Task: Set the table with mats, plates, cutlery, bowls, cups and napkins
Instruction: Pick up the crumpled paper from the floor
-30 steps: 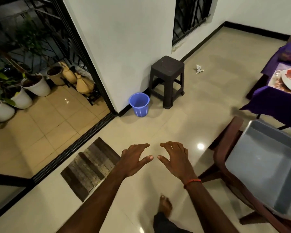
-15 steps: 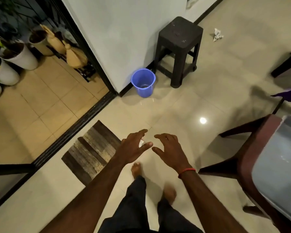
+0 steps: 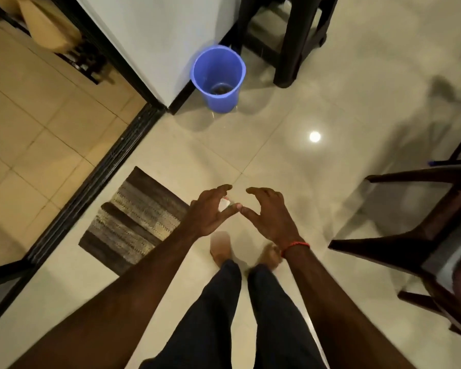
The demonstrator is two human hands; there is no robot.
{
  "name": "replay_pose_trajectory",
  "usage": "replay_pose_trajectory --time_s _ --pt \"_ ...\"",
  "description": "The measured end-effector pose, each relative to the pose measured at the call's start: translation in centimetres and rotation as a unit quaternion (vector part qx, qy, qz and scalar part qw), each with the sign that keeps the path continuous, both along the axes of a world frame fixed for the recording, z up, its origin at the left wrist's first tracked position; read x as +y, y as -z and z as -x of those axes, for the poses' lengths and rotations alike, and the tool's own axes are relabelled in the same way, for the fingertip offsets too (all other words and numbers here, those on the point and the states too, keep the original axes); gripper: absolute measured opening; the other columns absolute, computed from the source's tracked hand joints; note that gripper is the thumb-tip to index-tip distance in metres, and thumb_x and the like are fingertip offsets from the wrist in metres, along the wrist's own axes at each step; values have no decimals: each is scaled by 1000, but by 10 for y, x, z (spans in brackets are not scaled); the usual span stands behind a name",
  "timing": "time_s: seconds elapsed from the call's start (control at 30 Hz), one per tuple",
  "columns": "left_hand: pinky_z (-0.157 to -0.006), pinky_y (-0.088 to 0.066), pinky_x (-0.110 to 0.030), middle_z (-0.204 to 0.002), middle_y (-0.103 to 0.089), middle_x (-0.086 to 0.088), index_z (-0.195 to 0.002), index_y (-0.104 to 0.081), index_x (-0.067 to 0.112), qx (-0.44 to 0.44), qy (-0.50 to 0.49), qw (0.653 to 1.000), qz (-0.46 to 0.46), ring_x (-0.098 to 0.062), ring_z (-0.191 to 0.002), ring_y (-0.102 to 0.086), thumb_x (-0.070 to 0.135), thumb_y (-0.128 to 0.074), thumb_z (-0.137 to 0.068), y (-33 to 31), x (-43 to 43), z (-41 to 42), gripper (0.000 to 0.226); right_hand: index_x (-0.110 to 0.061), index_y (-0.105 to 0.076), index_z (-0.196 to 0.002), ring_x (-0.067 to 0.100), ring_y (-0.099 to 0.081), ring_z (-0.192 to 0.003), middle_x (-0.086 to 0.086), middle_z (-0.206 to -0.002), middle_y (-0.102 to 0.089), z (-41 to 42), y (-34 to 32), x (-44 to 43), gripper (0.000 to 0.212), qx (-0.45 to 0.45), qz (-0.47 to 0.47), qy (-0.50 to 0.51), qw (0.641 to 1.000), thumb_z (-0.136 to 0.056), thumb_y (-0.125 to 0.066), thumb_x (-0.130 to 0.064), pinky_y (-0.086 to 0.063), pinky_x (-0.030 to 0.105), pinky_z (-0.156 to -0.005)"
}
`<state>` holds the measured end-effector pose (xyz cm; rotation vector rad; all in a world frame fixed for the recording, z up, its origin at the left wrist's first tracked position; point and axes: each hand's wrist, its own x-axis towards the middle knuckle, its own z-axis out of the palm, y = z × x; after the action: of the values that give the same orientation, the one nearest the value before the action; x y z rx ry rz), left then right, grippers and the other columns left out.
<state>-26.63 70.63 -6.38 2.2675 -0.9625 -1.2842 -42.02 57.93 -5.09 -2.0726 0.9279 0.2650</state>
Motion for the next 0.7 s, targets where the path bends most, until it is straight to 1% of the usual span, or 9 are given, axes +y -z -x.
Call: replay_pose_trajectory --time_s 0.1,0.17,0.27,0.37,0.43,0.5,0.53,0.6,0.7 --pt "-99 -52 -46 -125 -61 7 -142 -47 30 28 -30 999 -7 -17 -113 -58 94 -41 -73 49 1 -17 95 -29 -48 -143 22 -35 -135 -1 -146 -48 -18 51 8 61 13 -62 19 998 -90 -65 -54 -37 35 -103" --pt "-94 -53 -36 -126 -61 4 -142 -49 25 29 -48 998 -20 -17 -111 -59 92 -48 -72 89 3 -27 97 -31 -47 -143 21 -35 -135 -3 -145 -49 -29 94 13 64 16 -93 13 995 -87 -67 -56 -34 31 -100" --pt "-89 -44 -26 -133 -61 -3 -143 -49 20 27 -59 997 -34 -16 -115 -56 79 -60 -79 153 10 -35 88 -29 -47 -143 21 -36 -135 -2 -144 -50 -38 163 19 65 39 -125 23 991 -87 -68 -55 -29 25 -97" --pt "-90 -36 -23 -138 -58 -5 -144 -50 15 5 -71 996 -50 -14 -115 -51 56 -65 -90 221 20 -35 69 -26 -50 -140 23 -43 -129 2 -137 -56 -46 240 27 64 58 -141 48 987 -87 -68 -55 -27 23 -96" --pt "-98 -38 -27 -141 -57 -5 -144 -50 16 1 -86 994 -60 -21 -126 -52 65 -64 -87 269 31 -33 76 -23 -53 -138 23 -49 -123 4 -130 -60 -51 288 32 63 61 -152 63 984 -86 -70 -55 -32 25 -96" --pt "-107 -39 -34 -147 -53 -3 -146 -47 22 0 -107 992 -73 -23 -133 -48 83 -52 -77 318 42 -32 92 -21 -54 -138 22 -51 -122 4 -128 -61 -55 334 37 62 61 -166 80 981 -86 -72 -50 -34 26 -96" --pt "-107 -38 -35 -149 -51 -2 -147 -45 24 -5 -114 990 -78 -22 -135 -47 87 -48 -75 340 47 -33 96 -20 -53 -138 23 -50 -123 5 -130 -60 -56 356 39 63 64 -172 92 979 -86 -72 -49 -35 27 -97" --pt "-106 -36 -32 -149 -50 0 -147 -45 27 -6 -134 987 -84 -20 -135 -47 88 -45 -75 381 52 -33 95 -18 -49 -141 26 -47 -129 9 -136 -56 -60 398 46 66 74 -175 106 976 -87 -73 -48 -36 33 -103" --pt "-105 -34 -28 -144 -48 7 -146 -47 31 17 -213 975 -60 -11 -130 -45 81 -53 -82 431 52 -34 82 -18 -41 -147 29 -38 -137 12 -145 -48 -68 456 57 74 93 -183 120 971 -87 -73 -47 -29 39 -111"
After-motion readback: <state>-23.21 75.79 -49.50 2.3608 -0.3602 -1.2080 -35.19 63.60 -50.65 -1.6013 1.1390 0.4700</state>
